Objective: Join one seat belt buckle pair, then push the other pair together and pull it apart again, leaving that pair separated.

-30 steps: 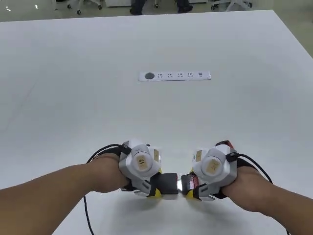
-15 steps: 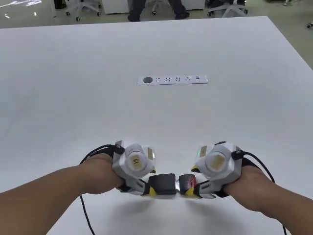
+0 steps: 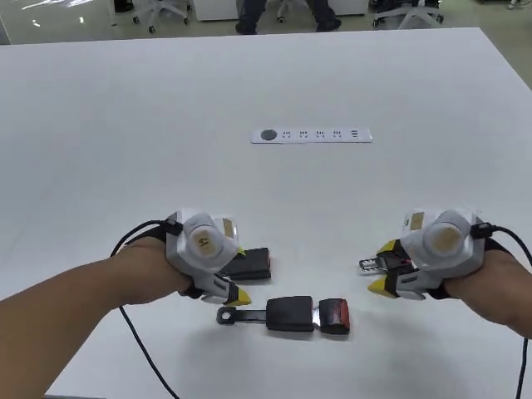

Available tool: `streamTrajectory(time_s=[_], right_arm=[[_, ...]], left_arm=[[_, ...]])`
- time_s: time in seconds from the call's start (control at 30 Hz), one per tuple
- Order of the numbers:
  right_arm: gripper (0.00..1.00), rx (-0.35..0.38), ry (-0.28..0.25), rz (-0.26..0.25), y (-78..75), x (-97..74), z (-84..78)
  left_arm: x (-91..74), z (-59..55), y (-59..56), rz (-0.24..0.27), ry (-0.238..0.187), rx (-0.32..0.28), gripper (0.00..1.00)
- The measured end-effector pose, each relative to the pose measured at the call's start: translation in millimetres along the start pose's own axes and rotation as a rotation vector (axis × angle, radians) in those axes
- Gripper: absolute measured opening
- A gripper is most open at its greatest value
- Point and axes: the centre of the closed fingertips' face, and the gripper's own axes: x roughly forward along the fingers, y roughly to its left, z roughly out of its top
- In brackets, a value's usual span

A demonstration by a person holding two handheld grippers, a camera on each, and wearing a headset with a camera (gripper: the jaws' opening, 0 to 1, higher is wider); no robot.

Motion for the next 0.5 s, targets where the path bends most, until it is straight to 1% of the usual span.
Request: streamTrajectory(time_s=[0.03,0.1,0.13,0.17,0.2,0.23,0.27,0.33,0.4,0.43,0.5], right_arm=[[0.34,0.002,0.009,-0.003,-7.7,1.4,-4.8],[0.31,-0.012,0.024,-0.006,-17.7,3.2,-12.0],[0.31,-0.017,0.027,-0.004,-20.8,4.0,-14.8],[0.31,-0.021,0.030,-0.005,-22.3,2.0,-15.9],[0.32,-0.022,0.033,-0.003,-23.9,0.8,-17.7],[0.33,-0.021,0.036,0.003,-27.6,2.6,-22.9],[0.33,-0.024,0.041,0.010,-29.1,3.9,-26.3],[0.33,-0.032,0.046,0.019,-31.8,4.5,-29.5],[0.31,-0.051,0.044,0.034,-32.4,3.9,-28.1],[0.32,-0.067,0.047,0.046,-33.6,6.2,-29.5],[0.35,-0.088,0.047,0.069,-33.2,8.8,-29.8]], left_arm=[[1.3,0.8,-0.3,0.002,0.008,0.002,0.47],[2.3,-1.9,8.0,0.007,0.013,0.006,0.47],[3.6,-2.9,11.1,0.008,0.017,0.006,0.47],[6.9,-6.8,17.4,0.012,0.023,0.003,0.48],[6.7,-4.7,18.6,0.015,0.027,0.003,0.48],[7.5,-4.5,20.4,0.018,0.030,-0.001,0.48],[10.2,-6.8,26.2,0.028,0.036,-0.014,0.47],[14.5,-8.2,31.2,0.031,0.036,-0.017,0.47],[16.8,-7.7,33.1,0.032,0.038,-0.013,0.47],[19.2,-9.2,35.6,0.028,0.043,-0.008,0.47],[22.0,-8.6,35.6,0.018,0.054,-0.004,0.47]])
